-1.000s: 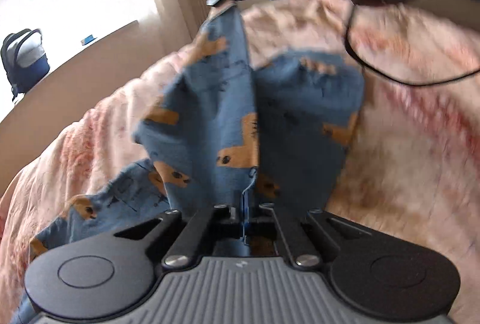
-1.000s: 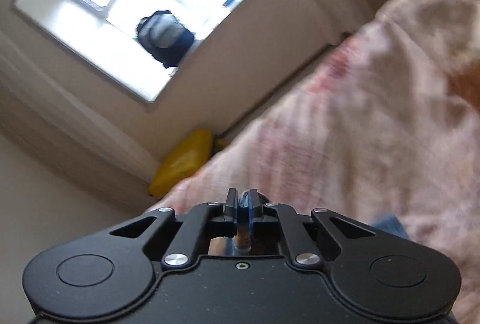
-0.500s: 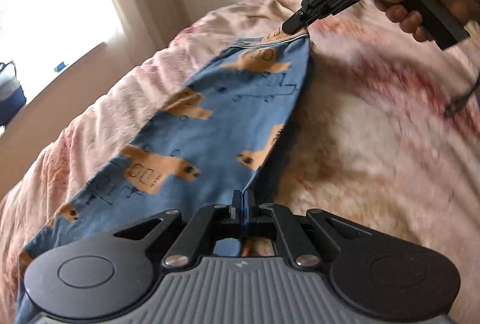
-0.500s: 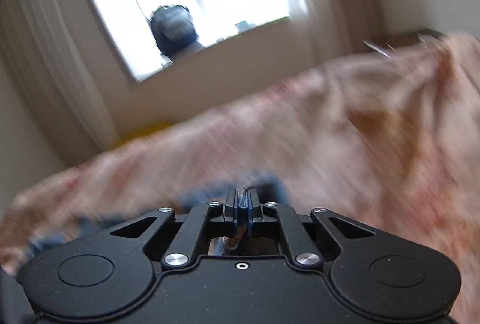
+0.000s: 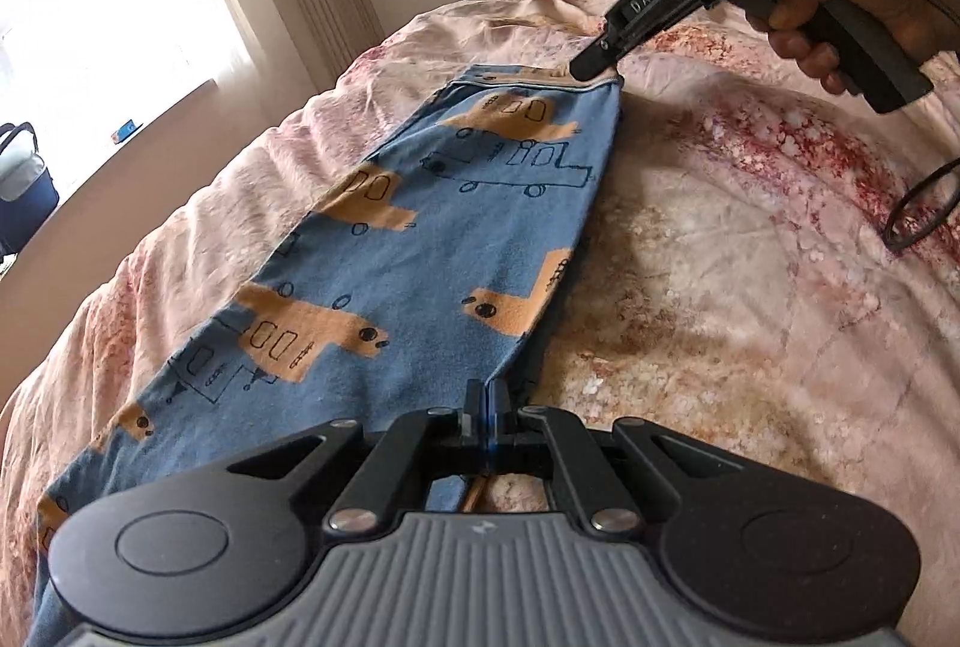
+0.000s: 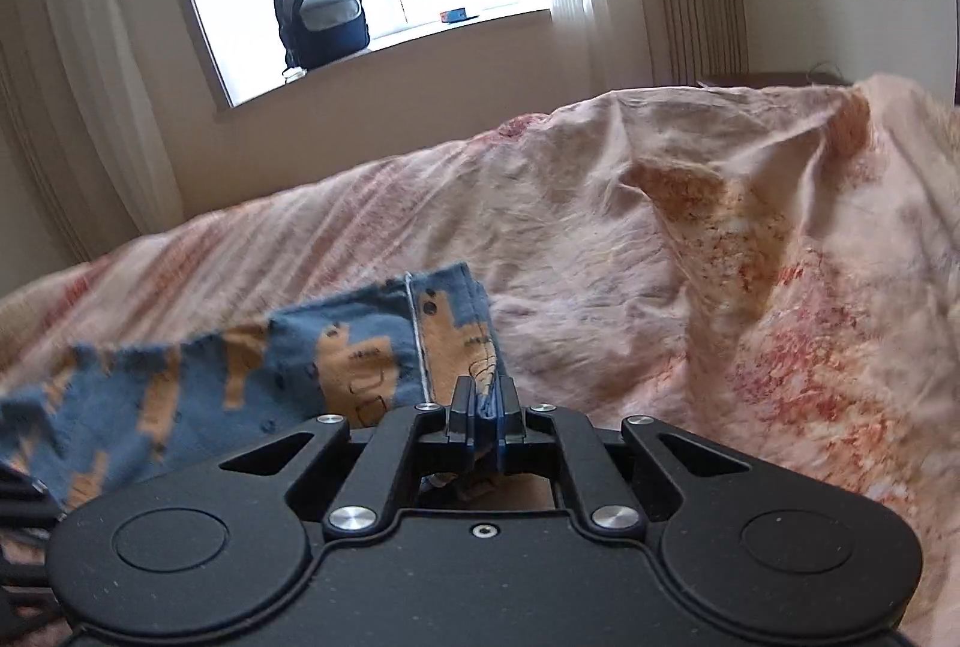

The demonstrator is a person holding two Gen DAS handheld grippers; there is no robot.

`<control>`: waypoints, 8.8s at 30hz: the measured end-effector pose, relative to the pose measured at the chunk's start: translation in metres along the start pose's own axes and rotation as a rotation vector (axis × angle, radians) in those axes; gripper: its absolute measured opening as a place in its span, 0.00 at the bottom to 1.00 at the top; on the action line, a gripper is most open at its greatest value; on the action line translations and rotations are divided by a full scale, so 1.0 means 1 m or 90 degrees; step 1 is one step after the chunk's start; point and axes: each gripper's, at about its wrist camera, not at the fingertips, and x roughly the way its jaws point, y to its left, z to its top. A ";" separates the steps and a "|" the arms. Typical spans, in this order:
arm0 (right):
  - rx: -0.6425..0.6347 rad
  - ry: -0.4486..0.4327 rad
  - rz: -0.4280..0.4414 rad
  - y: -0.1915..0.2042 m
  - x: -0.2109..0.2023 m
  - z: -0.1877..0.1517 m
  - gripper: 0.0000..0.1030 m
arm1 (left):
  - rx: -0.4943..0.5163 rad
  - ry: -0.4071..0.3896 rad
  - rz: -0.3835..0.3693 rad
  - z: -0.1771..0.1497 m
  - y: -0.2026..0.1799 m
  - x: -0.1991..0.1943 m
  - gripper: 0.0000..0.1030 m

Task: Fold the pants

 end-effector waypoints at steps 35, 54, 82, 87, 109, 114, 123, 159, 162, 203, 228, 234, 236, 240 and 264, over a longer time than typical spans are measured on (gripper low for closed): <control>-0.106 -0.069 -0.146 0.054 -0.006 -0.017 0.99 | -0.266 0.069 0.105 -0.084 0.111 -0.061 1.00; 0.228 -0.138 -0.030 0.003 0.010 -0.056 0.98 | -0.058 -0.025 -0.095 0.154 0.089 0.106 1.00; 0.356 -0.131 0.012 -0.011 -0.002 -0.071 0.39 | -0.137 0.141 -0.374 0.204 0.102 0.205 0.48; 0.374 -0.131 0.030 -0.015 0.000 -0.071 0.22 | -0.155 0.137 -0.310 0.206 0.097 0.195 0.19; 0.259 -0.160 -0.067 0.001 -0.004 -0.062 0.12 | -0.167 0.048 -0.255 0.198 0.074 0.198 0.14; 0.271 -0.155 -0.067 -0.002 -0.001 -0.063 0.12 | -0.188 0.060 -0.250 0.199 0.074 0.203 0.17; 0.214 -0.226 -0.138 0.003 -0.019 -0.057 0.49 | -0.248 0.073 -0.103 0.220 0.099 0.126 0.87; -0.292 -0.196 -0.080 0.115 0.016 -0.048 0.99 | -0.556 -0.016 0.367 -0.158 0.133 -0.099 1.00; -0.402 -0.157 -0.046 0.148 0.038 -0.054 0.99 | -0.584 0.056 0.398 -0.186 0.144 -0.094 1.00; -0.470 0.263 0.808 0.525 0.225 -0.002 0.20 | -0.818 -0.159 0.264 -0.286 0.210 -0.163 1.00; -0.428 0.238 0.784 0.521 0.224 -0.004 0.42 | -1.049 -0.208 0.265 -0.298 0.232 -0.171 0.18; -0.448 0.090 0.717 0.492 0.169 0.016 0.77 | -0.968 -0.171 0.334 -0.287 0.205 -0.189 0.17; -0.488 0.066 0.708 0.484 0.149 0.010 0.77 | -0.970 -0.144 0.344 -0.291 0.203 -0.181 0.17; -0.630 0.052 0.679 0.491 0.125 -0.034 0.74 | -1.020 -0.137 0.352 -0.297 0.198 -0.178 0.17; -0.566 -0.122 0.392 0.475 0.162 0.008 0.81 | -0.999 -0.112 0.358 -0.301 0.193 -0.174 0.18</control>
